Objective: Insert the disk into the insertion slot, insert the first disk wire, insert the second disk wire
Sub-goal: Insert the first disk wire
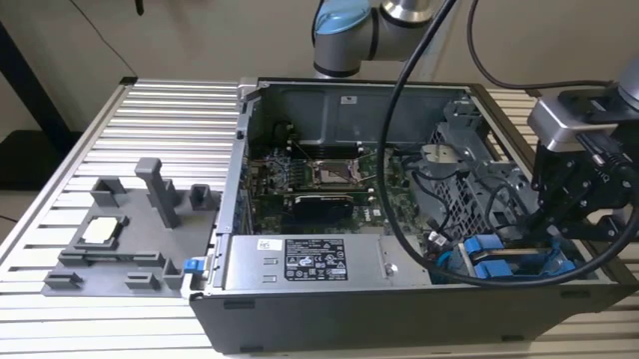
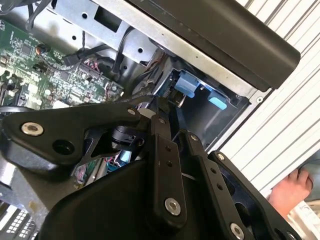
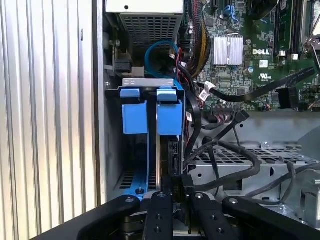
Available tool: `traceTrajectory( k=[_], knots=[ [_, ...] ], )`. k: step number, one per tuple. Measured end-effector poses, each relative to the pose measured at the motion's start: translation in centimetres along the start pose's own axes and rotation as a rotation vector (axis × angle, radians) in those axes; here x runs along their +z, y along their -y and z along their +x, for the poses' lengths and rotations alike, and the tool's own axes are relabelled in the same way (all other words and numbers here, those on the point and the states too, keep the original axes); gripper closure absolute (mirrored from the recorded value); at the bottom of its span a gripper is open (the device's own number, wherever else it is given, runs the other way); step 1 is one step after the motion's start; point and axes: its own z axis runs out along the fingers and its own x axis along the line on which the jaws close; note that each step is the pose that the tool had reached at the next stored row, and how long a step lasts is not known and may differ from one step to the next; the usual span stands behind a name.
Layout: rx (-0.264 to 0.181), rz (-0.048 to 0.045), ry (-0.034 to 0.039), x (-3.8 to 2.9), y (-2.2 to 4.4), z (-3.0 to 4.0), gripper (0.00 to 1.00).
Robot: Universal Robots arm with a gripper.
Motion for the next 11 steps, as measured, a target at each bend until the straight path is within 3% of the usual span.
traceTrajectory(
  k=[11],
  knots=[
    [0.007, 0.0003, -0.0006, 0.27, 0.25, -0.25, 0.81]
  ],
)
